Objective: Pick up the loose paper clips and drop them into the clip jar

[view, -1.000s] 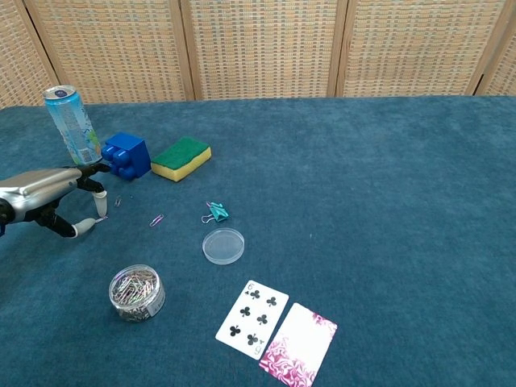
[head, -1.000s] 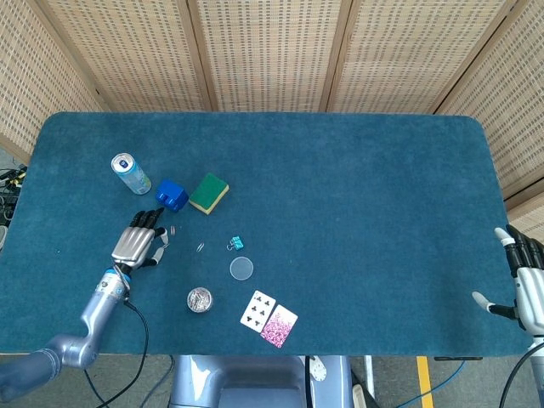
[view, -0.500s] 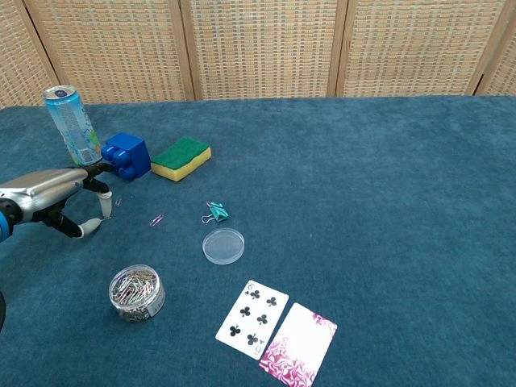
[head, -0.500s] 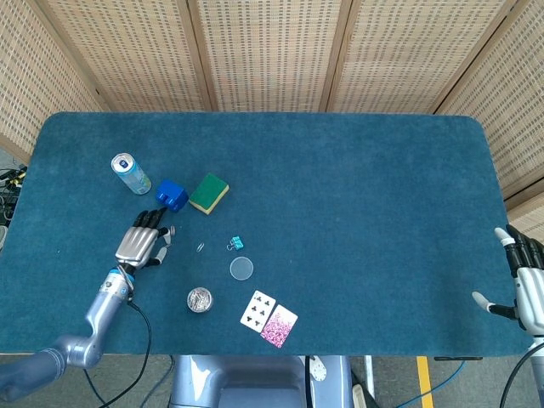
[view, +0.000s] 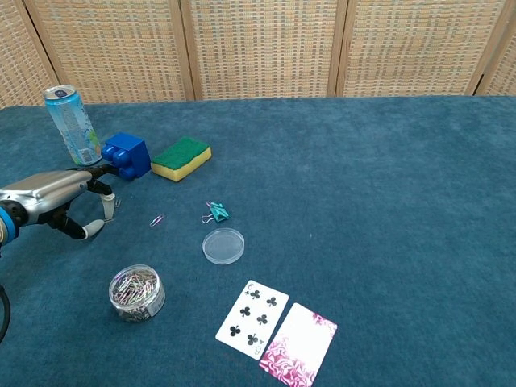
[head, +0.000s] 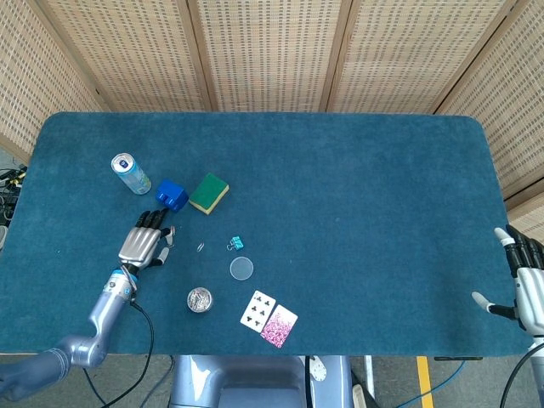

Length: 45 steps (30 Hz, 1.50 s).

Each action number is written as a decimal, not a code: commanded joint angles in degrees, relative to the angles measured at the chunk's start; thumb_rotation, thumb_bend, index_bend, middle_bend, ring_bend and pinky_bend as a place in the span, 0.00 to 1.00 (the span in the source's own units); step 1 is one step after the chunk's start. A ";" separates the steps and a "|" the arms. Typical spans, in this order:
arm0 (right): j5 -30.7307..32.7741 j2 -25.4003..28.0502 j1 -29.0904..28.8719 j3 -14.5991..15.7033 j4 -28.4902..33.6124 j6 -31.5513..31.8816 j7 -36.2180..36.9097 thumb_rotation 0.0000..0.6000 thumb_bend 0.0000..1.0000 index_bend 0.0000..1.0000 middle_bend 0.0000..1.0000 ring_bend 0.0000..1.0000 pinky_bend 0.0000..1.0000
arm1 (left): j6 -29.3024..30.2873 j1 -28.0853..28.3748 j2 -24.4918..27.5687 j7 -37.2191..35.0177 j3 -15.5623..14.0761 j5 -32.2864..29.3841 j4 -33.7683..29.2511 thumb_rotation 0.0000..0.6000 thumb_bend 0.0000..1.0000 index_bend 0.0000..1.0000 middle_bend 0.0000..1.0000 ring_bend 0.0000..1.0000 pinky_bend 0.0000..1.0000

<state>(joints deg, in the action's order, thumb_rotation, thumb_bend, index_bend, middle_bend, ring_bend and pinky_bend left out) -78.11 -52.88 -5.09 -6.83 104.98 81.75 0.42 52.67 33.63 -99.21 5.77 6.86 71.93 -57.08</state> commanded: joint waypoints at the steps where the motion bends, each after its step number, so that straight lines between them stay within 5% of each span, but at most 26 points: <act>1: 0.03 -0.01 -0.04 0.01 0.01 -0.09 0.01 1.00 0.00 0.00 0.00 0.00 0.00 | -0.07 0.04 -0.28 0.00 0.03 -0.07 0.13 1.00 0.46 0.55 0.00 0.00 0.00; 9: 0.05 0.01 -0.04 -0.04 -0.05 -0.05 0.24 1.00 0.00 0.00 0.00 0.00 0.00 | 0.58 -0.02 -0.62 -0.43 -0.17 0.70 -0.23 1.00 0.46 0.75 0.00 0.00 0.00; 18: -0.12 0.02 0.01 0.01 -0.07 0.03 0.37 1.00 0.00 0.00 0.00 0.00 0.00 | 2.04 -0.23 0.25 -0.34 0.01 1.39 -1.72 1.00 0.47 0.78 0.00 0.00 0.00; 26: -0.18 0.02 0.00 0.04 0.01 0.01 0.33 1.00 0.00 0.00 0.00 0.00 0.00 | 9.16 -1.05 6.22 -1.70 1.02 5.72 -12.02 1.00 0.47 0.79 0.00 0.00 0.00; 32: -0.45 0.08 0.13 0.13 0.19 0.29 0.26 1.00 0.00 0.00 0.00 0.00 0.00 | 9.51 -1.69 14.51 -5.65 -3.93 12.82 -24.98 1.00 0.50 0.79 0.00 0.00 0.00; 45: -0.52 0.35 0.30 0.05 0.14 0.53 1.00 1.00 0.00 0.00 0.00 0.00 0.00 | 8.32 -3.07 17.50 -5.55 -11.88 19.54 -29.66 1.00 0.50 0.79 0.00 0.00 0.00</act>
<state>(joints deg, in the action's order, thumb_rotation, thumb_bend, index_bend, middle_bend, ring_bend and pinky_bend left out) -78.63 -52.53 -4.80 -6.78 105.12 82.29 1.42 61.50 30.51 -81.81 0.37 -4.59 91.09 -86.57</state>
